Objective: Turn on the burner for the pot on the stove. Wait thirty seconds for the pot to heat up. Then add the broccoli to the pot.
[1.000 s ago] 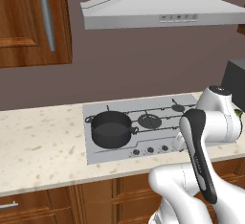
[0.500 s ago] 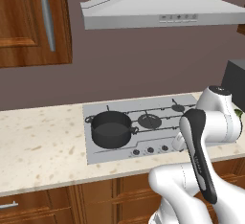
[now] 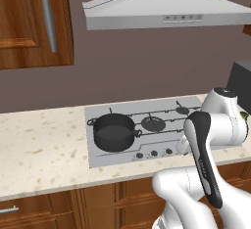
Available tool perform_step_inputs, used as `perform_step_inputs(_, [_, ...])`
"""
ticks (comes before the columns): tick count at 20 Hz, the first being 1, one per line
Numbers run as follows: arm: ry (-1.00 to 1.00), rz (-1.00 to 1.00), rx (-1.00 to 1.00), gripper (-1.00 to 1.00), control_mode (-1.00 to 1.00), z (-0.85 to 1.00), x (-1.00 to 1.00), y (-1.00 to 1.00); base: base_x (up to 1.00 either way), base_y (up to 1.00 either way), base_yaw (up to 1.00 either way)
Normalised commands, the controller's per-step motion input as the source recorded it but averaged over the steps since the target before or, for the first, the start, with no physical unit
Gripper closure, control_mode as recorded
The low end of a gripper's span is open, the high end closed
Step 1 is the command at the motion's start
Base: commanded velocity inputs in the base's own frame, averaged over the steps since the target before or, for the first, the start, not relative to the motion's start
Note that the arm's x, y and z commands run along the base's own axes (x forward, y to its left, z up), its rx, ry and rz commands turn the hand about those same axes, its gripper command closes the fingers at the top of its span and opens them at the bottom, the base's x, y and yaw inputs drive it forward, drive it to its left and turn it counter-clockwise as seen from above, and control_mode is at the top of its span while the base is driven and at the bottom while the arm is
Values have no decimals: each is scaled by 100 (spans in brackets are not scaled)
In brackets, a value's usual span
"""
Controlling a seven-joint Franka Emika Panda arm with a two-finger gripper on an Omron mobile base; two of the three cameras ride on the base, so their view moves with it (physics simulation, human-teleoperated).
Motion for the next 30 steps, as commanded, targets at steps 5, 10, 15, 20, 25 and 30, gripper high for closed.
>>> perform_step_inputs(5, [0, 0, 0, -100, -100, 0, 0, 0, 0, 0, 0])
perform_step_inputs(10, [0, 0, 0, -100, -100, 0, 0, 0, 0, 0, 0])
perform_step_inputs(15, [0, 0, 0, -100, -100, 0, 0, 0, 0, 0, 0])
perform_step_inputs(20, [0, 0, 0, -100, -100, 0, 0, 0, 0, 0, 0])
perform_step_inputs(25, [0, 0, 0, -100, -100, 0, 0, 0, 0, 0, 0])
perform_step_inputs(30, [0, 0, 0, -100, -100, 0, 0, 0, 0, 0, 0])
